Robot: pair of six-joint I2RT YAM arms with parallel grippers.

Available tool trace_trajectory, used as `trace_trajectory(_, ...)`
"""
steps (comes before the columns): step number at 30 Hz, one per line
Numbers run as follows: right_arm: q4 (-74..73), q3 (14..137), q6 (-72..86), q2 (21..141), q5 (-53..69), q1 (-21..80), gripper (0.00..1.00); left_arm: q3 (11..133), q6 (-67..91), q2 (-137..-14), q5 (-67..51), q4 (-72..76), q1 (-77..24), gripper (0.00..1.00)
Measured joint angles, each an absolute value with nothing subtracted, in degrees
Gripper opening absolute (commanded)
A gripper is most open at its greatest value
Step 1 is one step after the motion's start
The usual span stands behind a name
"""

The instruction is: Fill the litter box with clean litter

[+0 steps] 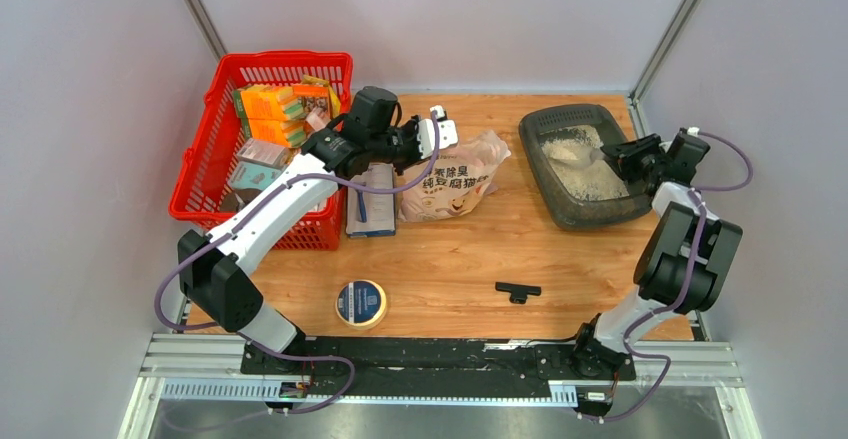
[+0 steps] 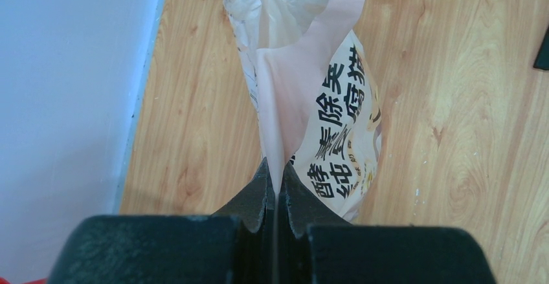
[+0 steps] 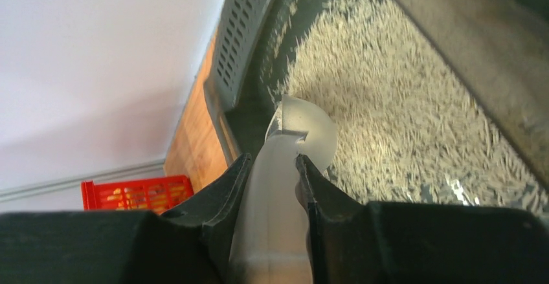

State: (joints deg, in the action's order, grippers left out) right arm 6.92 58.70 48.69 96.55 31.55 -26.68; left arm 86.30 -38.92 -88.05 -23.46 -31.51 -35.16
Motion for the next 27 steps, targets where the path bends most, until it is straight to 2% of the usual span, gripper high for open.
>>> trace_trajectory(6, -0.01, 53.56, 45.17, 90.43, 36.14, -28.27, 0.0, 86.26, -38.89, -88.05, -23.7, -31.4, -35.16, 0.0)
trace_trajectory(11, -10.55, 53.65, 36.34, 81.49, 35.18, -28.82, 0.0, 85.21, -38.74, -87.59, -24.12, -30.09, -35.16, 0.0)
trace_trajectory(15, -16.93, 58.35, 27.57, 74.96, 32.71, -27.75, 0.0, 83.46, -37.78, -86.59, -24.4, -28.45, -35.16, 0.0)
trace_trajectory(19, -19.27, 65.21, 20.58, 73.41, 32.93, -25.43, 0.0, 81.78, -36.69, -85.76, -24.58, -26.48, -35.16, 0.0)
trace_trajectory(27, -23.31, 77.1, 11.88, 75.29, 49.15, -14.96, 0.0, 79.26, -33.95, -84.88, -24.6, -22.57, -35.11, 0.0)
